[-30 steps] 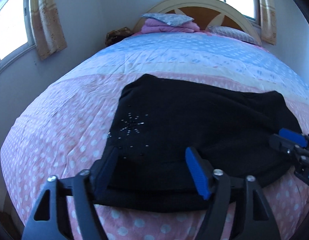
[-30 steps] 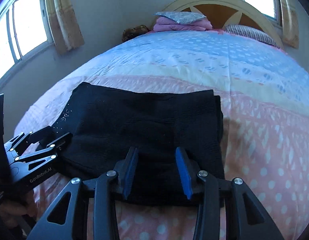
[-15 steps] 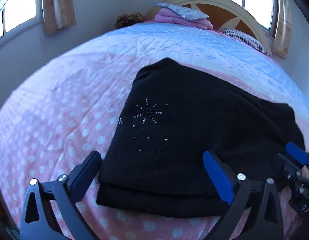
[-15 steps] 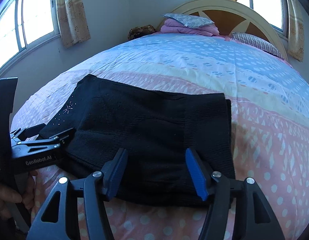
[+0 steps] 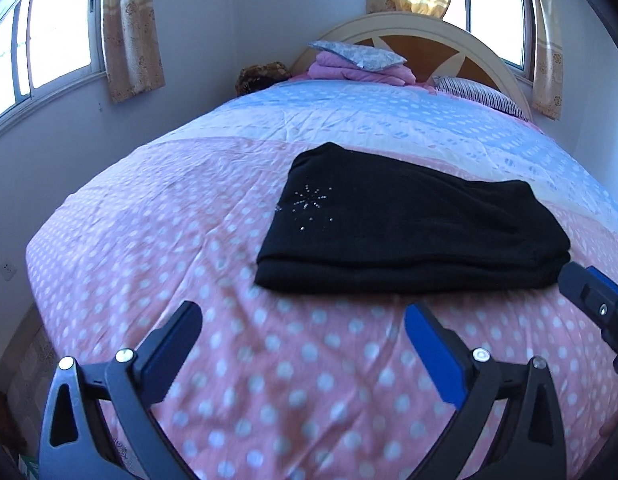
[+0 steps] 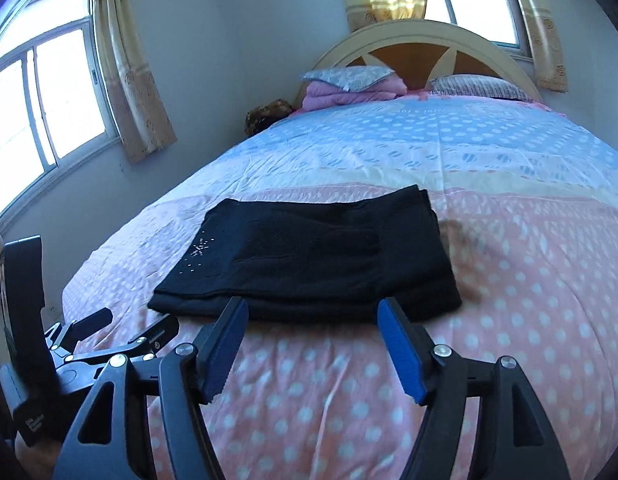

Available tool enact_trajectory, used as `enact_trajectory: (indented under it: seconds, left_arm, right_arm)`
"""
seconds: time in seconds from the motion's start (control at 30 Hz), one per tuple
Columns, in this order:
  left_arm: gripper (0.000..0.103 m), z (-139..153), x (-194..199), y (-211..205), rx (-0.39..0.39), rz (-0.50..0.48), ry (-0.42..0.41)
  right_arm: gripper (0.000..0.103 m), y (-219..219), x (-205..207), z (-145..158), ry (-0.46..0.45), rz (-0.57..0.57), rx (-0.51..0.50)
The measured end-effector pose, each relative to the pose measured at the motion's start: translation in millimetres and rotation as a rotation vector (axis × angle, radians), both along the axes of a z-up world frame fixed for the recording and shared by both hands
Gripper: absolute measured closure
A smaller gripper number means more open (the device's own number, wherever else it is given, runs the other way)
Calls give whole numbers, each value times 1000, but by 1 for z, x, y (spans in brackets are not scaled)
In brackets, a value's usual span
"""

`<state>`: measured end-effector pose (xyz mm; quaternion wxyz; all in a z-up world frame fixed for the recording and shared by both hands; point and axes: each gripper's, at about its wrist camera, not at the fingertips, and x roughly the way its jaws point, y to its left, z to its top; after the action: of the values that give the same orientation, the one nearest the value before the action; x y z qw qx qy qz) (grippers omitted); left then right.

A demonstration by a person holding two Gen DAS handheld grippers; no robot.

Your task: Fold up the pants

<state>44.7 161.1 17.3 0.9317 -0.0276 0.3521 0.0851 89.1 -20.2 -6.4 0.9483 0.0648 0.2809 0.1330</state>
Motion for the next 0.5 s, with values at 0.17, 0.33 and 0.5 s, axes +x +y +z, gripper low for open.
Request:
enact_trajectory:
  seconds: [0.17,0.33,0.5]
  left_arm:
    - [0,14,-22,-7,42,15,-46]
    - [0,37,-33,-16,93,15,-118]
    - [0,47,-39,-23,104,4,-145]
  right_arm:
    - [33,-8,-28,16,-65,-28,-11]
    - [32,-18,-42,30,-106,-49,24]
    - [32,-25,-51,39,-136,-64,63]
